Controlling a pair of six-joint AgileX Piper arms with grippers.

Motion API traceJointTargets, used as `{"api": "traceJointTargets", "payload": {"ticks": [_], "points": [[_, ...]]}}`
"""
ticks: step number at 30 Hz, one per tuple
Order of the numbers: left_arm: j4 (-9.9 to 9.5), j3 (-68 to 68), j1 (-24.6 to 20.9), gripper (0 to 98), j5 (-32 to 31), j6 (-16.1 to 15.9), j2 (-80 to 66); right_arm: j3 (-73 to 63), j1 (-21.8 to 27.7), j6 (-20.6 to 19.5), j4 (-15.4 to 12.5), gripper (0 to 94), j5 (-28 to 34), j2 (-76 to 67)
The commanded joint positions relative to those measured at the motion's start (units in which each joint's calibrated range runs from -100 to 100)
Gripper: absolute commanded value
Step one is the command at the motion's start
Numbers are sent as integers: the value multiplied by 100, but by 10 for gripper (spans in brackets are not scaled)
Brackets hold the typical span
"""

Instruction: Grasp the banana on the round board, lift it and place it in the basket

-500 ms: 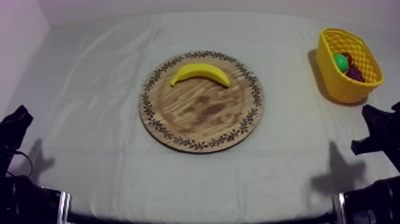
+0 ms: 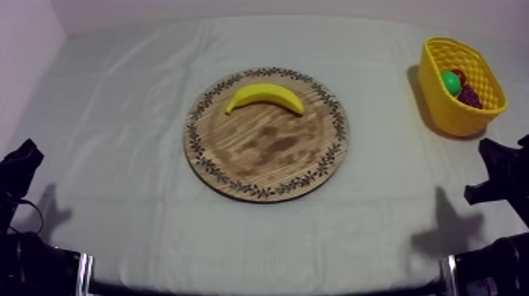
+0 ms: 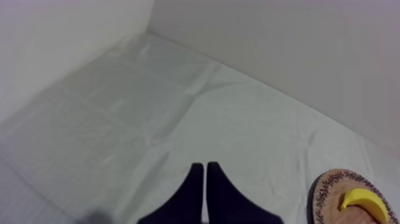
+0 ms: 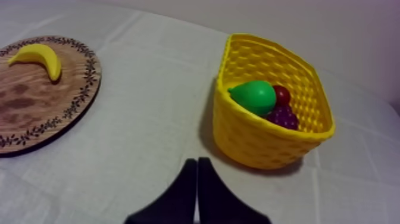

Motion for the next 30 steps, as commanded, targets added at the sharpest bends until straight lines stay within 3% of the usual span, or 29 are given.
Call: {"api": "traceJointTargets", "payload": {"ticks": [1, 30], "points": [[3, 0, -2, 1, 0, 2, 4, 2, 1, -1, 0, 5, 0, -4], [3, 0, -2, 1, 0, 2, 4, 2, -60, -202, 0, 5, 0, -4]]}}
